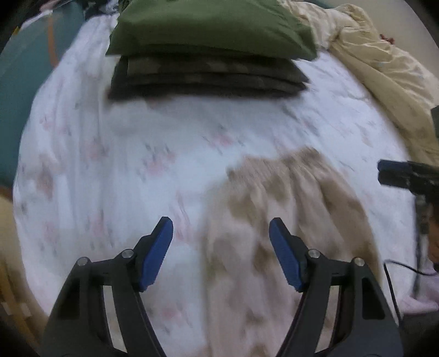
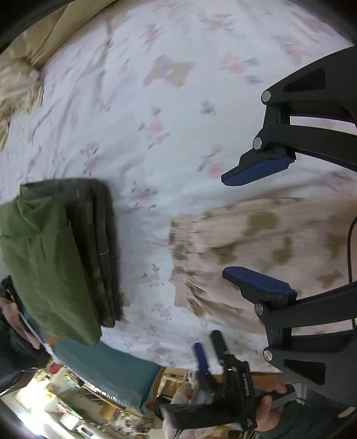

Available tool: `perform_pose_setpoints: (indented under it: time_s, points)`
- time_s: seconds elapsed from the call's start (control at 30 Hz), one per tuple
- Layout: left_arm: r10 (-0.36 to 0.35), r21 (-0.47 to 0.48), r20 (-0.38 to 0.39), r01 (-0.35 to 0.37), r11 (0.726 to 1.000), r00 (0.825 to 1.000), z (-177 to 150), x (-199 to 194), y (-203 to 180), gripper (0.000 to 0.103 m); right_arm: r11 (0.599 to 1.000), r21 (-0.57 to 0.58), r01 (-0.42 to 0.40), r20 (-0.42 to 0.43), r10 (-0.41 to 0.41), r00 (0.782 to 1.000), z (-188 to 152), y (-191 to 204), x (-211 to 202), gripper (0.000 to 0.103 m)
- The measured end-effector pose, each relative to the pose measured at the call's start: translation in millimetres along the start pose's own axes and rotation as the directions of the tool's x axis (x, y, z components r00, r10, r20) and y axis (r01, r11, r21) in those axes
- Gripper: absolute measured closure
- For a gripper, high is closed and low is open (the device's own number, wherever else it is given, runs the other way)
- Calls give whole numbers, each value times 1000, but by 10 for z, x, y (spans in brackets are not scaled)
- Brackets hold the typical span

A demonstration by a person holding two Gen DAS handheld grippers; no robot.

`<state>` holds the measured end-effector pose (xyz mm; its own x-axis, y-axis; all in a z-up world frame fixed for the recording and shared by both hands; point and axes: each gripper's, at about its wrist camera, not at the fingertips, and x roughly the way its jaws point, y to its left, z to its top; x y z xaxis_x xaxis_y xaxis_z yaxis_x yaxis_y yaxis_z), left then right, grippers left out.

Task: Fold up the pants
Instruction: 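Grasp the elastic waistband with the left gripper while the right gripper grasps its other end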

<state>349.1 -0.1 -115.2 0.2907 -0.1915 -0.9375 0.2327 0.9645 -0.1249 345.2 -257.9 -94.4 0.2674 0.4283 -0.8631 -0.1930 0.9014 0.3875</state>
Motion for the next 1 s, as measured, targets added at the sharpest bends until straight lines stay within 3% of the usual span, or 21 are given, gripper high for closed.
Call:
perform_pose_setpoints:
  time_s: [0.1,0.2,0.27,0.37,0.4,0.43,0.5,0.57,0.77,1.0]
  points:
    - [-53,-20,-43,52,998,998,183,281,61,42,1000,-13,-10,-30,10,1000,185,2,275,40]
    - [-86,41,-63,89,995,994,266,474,6,43,999,-38,-6,-45,4,999,295,19,503,41]
    - [-118,74,-109,126,989,987,289,621,-35,45,999,-42,-13,-72,10,997,347,11,673,47]
    - [-119,131,-138,137,982,983,289,761,-100,60,999,-43,1,-108,-6,994,374,-5,886,56]
    - [-122,153,-134,142,978,983,286,768,-121,71,999,-40,2,-121,-7,993,375,-12,949,61]
    - [-142,167,-135,163,972,981,286,766,-136,87,999,-42,-9,-131,4,991,373,-11,997,71]
    - [-165,172,-151,190,967,975,298,768,-146,96,997,-82,-5,-115,-5,993,370,40,1007,84]
    - [-166,187,-146,191,964,975,323,721,-167,97,995,-101,0,-93,-10,996,392,53,965,94]
    - [-143,249,-47,150,957,989,539,314,-195,97,984,-179,14,20,-11,1000,594,194,539,95]
    - [-141,338,48,117,934,989,372,-218,-393,97,952,-304,38,77,-16,997,447,450,51,95]
